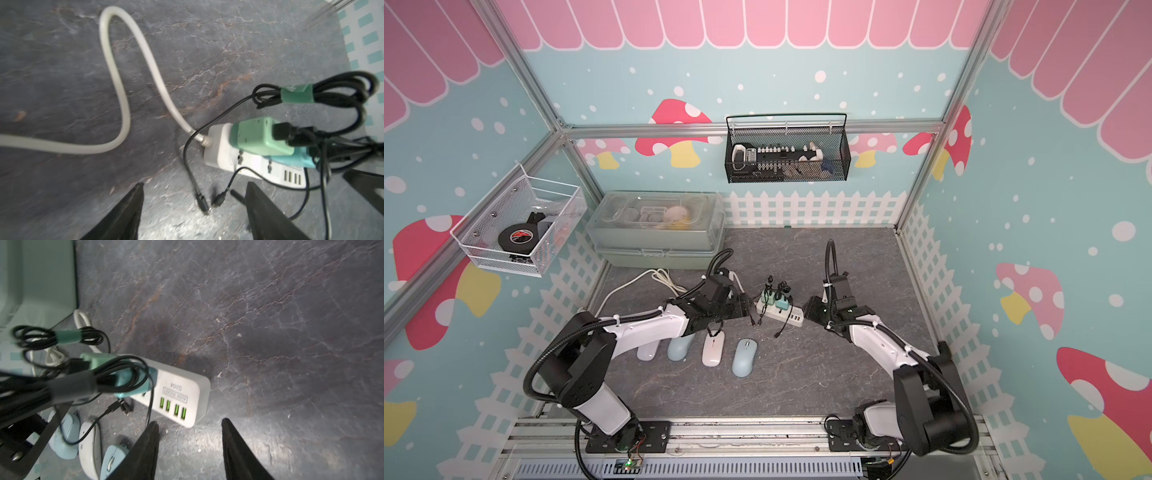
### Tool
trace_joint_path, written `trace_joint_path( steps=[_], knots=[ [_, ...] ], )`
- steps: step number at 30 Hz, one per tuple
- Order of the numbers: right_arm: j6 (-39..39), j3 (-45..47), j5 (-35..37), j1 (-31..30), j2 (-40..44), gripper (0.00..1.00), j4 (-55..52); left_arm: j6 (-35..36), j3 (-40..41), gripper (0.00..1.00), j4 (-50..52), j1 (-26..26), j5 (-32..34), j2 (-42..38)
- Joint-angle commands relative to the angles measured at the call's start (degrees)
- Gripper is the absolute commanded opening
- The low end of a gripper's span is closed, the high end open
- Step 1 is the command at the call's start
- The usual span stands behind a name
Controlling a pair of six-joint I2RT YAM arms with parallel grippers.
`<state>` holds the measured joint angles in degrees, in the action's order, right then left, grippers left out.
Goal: Unplug the wireless mouse
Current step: Adjust the socket at the center of the board.
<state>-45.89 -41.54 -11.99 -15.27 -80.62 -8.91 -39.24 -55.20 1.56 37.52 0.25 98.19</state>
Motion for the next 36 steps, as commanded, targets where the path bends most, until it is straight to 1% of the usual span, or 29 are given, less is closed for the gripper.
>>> trace_joint_path(
  steps=[1, 3, 6, 10, 12, 13, 14, 16, 19, 23, 28, 36],
  knots=[
    [0.01, -2.83, -3.47, 1.49, -6.29, 0.48, 6.54, -1.98, -3.49, 0.75, -6.17, -0.41, -4.67, 2.59],
    [-0.47, -3.77, -5.86, 2.2, -9.92, 0.48, 9.03, -3.41, -4.51, 0.74, -6.72, -0.71, -5.61, 4.52],
    [-1.4, -4.42, -9.63, 2.77, -13.71, 0.46, 12.52, -5.71, -3.21, 0.74, -10.54, -1.28, -6.93, 6.32],
    [-3.38, -3.38, -14.07, 2.87, -16.04, 0.45, 17.88, -7.37, -2.08, 0.72, -12.61, -2.05, -7.21, 7.89],
    [-3.42, -3.29, -14.16, 2.87, -16.56, 0.45, 18.14, -8.27, -0.83, 0.67, -14.02, -2.46, -6.95, 7.68],
    [-3.27, -3.33, -14.19, 2.87, -16.79, 0.45, 18.11, -8.49, -0.39, 0.66, -14.55, -2.52, -6.95, 7.42],
    [-3.18, -3.37, -14.33, 2.87, -17.05, 0.45, 18.14, -8.57, 0.03, 0.63, -14.9, -2.66, -6.82, 7.16],
    [-3.24, -3.58, -14.93, 2.87, -17.69, 0.44, 18.44, -8.57, 0.67, 0.52, -15.67, -2.67, -6.58, 6.72],
    [-3.59, -3.61, -15.87, 2.87, -18.77, 0.44, 19.09, -8.73, 2.09, 0.29, -17.91, -2.65, -6.63, 5.75],
    [-4.6, -3.47, -17.64, 2.87, -20.16, 0.43, 20.82, -8.8, 1.15, 0.0, -15.9, -2.98, -5.88, 6.52],
    [-4.83, -3.09, -18.42, 2.87, -20.39, 0.41, 21.54, -10.77, 2.11, 0.0, -17.45, -3.92, -6.25, 8.14],
    [-4.74, -1.04, -18.86, 2.87, -19.45, 0.41, 21.65, -12.37, 1.13, 0.0, -15.96, -5.08, -6.09, 12.21]
  ],
)
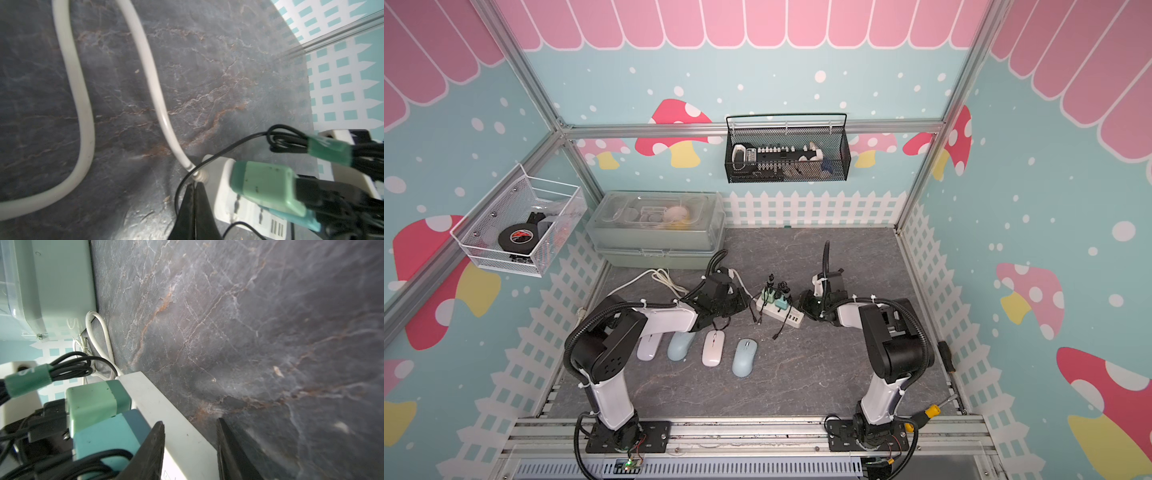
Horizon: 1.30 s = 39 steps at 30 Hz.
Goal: Unplug the wireless mouse
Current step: Adjust the socket at the center of the board.
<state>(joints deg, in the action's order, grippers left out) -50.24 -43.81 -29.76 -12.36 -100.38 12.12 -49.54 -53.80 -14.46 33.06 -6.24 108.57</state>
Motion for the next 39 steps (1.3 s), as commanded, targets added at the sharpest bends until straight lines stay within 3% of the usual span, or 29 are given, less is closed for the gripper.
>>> trace_joint_path(
  steps=[1, 7, 28, 39],
  knots=[
    [-0.39, 1.49, -1.0, -0.03, 0.43, 0.41, 0.71, -2.48, -0.04, 0.0, -0.17, -0.63, 0.2, 2.2],
    [-0.58, 2.98, -1.69, -0.03, 0.69, 0.4, 1.32, -1.98, -1.73, 0.0, -0.69, -0.72, -1.01, 4.0],
    [-2.32, 9.18, -2.49, -1.39, 5.35, 0.4, 2.95, 0.36, -24.41, 0.0, 3.53, -1.37, -10.91, 18.57],
    [-3.9, 10.33, -1.2, -4.16, 6.42, 0.4, 4.07, 2.22, -27.14, 0.01, 4.61, -1.54, -13.06, 19.16]
  ],
)
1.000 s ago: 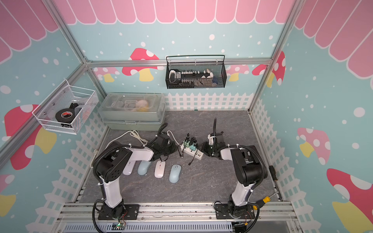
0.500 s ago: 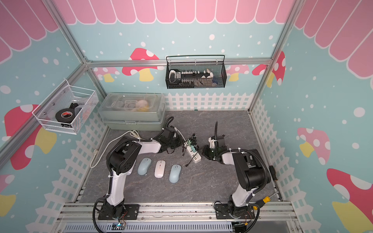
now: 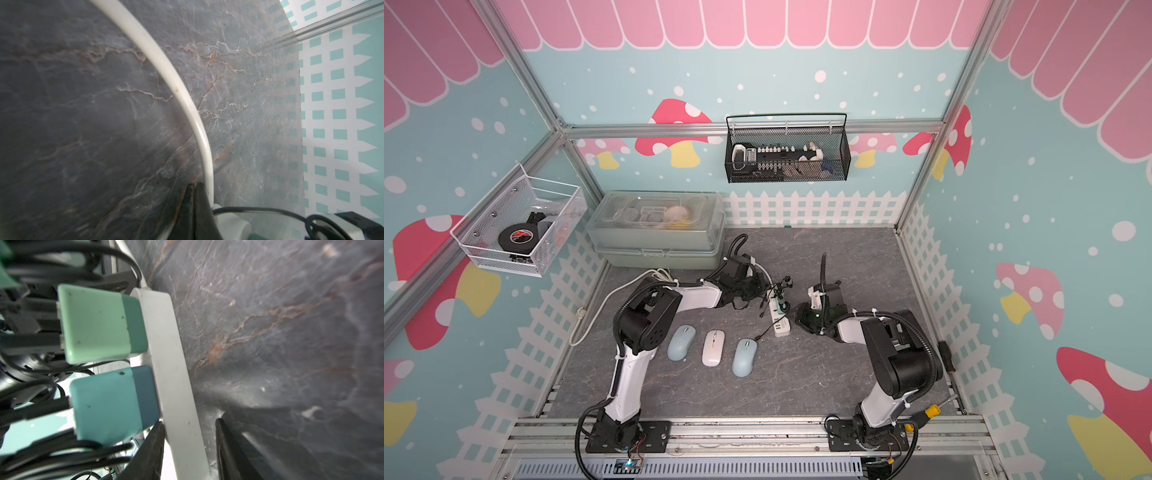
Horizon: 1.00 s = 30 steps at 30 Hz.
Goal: Unplug the wireless mouse
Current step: Adjust the socket at the center of the board.
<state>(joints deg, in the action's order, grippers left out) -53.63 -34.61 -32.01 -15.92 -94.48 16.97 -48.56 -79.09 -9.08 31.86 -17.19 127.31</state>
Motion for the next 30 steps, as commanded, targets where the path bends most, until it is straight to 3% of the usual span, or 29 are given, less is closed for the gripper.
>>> trace_joint_path(
  steps=[1, 13, 18, 20, 23, 26, 30],
  knots=[
    [-0.6, 1.19, 1.32, -0.6, 0.47, 0.41, -0.8, 1.63, -1.73, 0.01, -0.61, -0.3, -2.19, 0.0],
    [3.3, -0.97, 6.85, -0.62, 4.01, 0.47, -8.76, 11.64, 0.45, 0.1, 5.28, -0.73, 1.14, -10.94],
    [6.41, -2.13, 11.97, -0.6, 8.56, 0.47, -15.48, 13.71, 2.32, 0.28, 6.25, -0.79, 1.03, -14.06],
    [6.91, -2.35, 13.11, -0.6, 10.05, 0.47, -16.86, 14.59, 2.73, 0.45, 6.93, -0.77, 0.96, -14.65],
    [7.43, -2.45, 14.33, -0.61, 12.04, 0.47, -18.52, 15.6, 3.55, 0.5, 7.06, -0.75, 1.55, -15.2],
    [8.24, -2.7, 15.83, -0.6, 14.32, 0.47, -20.69, 17.19, 2.12, 0.45, 9.76, -0.77, 1.55, -14.51],
    [10.25, -3.33, 19.17, -0.63, 18.32, 0.48, -24.84, 17.71, 0.61, 0.13, 13.14, -0.76, 2.0, -13.67]
  ],
)
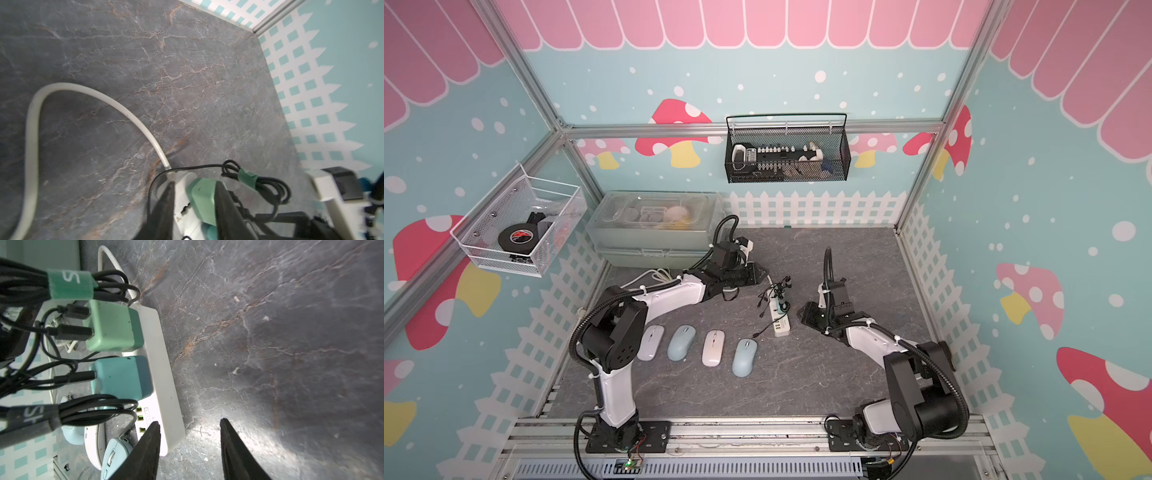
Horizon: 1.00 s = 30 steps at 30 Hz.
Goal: Unplug the wireless mouse
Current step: Adjust the socket at the center of the board, then remove the plug from the socket.
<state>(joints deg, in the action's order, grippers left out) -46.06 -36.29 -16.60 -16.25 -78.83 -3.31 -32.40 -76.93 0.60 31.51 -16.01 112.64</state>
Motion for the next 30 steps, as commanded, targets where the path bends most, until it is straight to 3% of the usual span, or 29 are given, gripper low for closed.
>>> trace_joint_path(
  steps=[1, 3, 9, 30],
  knots=[
    [3.18, -1.86, 4.8, -0.29, 3.85, 0.48, -5.75, 1.71, -1.55, 0.08, 3.76, -0.4, 0.56, 1.09],
    [3.99, -2.16, 6.53, -0.23, 5.85, 0.48, -7.55, 2.37, -1.8, 0.0, 5.07, -0.26, 0.49, 1.22],
    [5.18, -2.57, 8.93, -0.31, 8.95, 0.49, -9.93, 4.45, -2.82, 0.0, 9.08, 0.23, 1.7, 2.56],
    [6.09, -3.61, 5.21, -0.27, 5.85, 0.5, -8.01, 4.45, -3.39, 0.0, 8.21, 3.04, -4.13, 6.56]
  ],
)
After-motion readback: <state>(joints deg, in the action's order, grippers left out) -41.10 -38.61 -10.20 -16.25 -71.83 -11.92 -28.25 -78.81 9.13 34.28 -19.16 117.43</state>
